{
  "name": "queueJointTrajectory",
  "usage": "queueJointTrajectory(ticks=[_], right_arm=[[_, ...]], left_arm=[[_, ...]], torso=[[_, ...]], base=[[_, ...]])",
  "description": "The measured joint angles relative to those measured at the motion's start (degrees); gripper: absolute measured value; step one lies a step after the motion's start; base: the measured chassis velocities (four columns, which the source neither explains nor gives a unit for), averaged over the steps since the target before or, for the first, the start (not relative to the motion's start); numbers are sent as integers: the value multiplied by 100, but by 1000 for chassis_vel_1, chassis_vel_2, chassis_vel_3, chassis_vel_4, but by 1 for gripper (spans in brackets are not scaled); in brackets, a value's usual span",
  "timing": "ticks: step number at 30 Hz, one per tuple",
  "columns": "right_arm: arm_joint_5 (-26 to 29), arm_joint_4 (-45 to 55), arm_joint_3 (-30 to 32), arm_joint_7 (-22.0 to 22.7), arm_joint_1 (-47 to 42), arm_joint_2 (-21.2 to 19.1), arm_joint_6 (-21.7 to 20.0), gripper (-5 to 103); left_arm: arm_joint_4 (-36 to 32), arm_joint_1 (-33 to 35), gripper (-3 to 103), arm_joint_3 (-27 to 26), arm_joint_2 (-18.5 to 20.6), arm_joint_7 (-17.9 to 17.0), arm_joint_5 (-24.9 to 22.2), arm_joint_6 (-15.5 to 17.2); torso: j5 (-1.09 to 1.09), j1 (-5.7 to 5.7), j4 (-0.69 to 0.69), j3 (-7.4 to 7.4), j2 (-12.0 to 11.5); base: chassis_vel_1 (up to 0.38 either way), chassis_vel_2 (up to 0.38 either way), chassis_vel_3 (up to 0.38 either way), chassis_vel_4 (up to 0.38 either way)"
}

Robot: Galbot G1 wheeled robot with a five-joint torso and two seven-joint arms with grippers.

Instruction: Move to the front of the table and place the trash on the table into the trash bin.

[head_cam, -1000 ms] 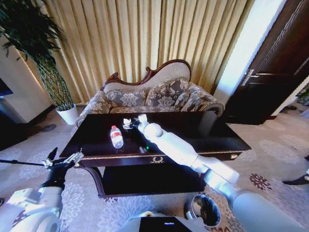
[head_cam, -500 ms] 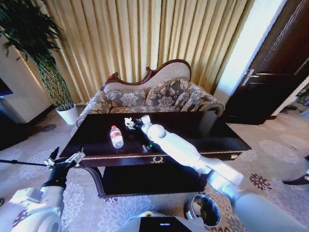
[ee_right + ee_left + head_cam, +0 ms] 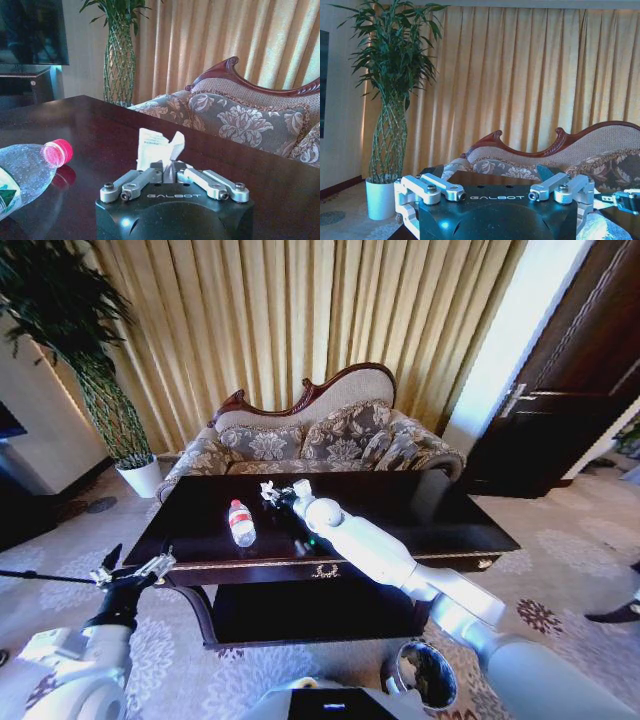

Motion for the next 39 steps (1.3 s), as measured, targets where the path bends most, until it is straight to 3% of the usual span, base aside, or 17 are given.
queueJointTrajectory(ticks=[4, 13, 19, 23, 30, 34, 39], right_arm=[[22, 81, 11, 12, -30, -68, 0, 0], [140, 314, 53, 193, -60, -253, 0, 0], [329, 1037, 408, 574, -315, -768, 128, 0], [272, 1858, 1166, 783, -980, -1435, 216, 0], [204, 2696, 2206, 766, -2080, -2275, 250, 0], [138, 3440, 3489, 577, -3338, -3009, 366, 0], [17, 3838, 4369, 554, -4233, -3330, 512, 0]], left_arm=[[0, -10, 100, 14, -7, 0, 0, 0], [0, -33, 100, 26, -7, 3, -1, 7], [0, -73, 100, 22, 26, -1, -46, 30], [0, -88, 100, 19, 54, 0, -81, 34], [0, -86, 100, 18, 45, 14, -84, 27], [0, -100, 100, 7, 97, 27, -96, 12], [0, -142, 100, 13, 121, 75, -108, 11]], torso=[[0, 0, 0, 0, 0], [0, 0, 0, 0, 0], [1, 0, 1, 0, 0], [1, 0, -2, -1, 0], [3, 0, 0, -1, 0], [2, 0, -2, -1, 0], [1, -1, -1, -1, 1]], base=[[0, 0, 0, 0], [0, 0, 0, 0], [0, 0, 0, 0], [0, 0, 0, 0], [0, 0, 0, 0], [0, 0, 0, 0], [0, 0, 0, 0]])
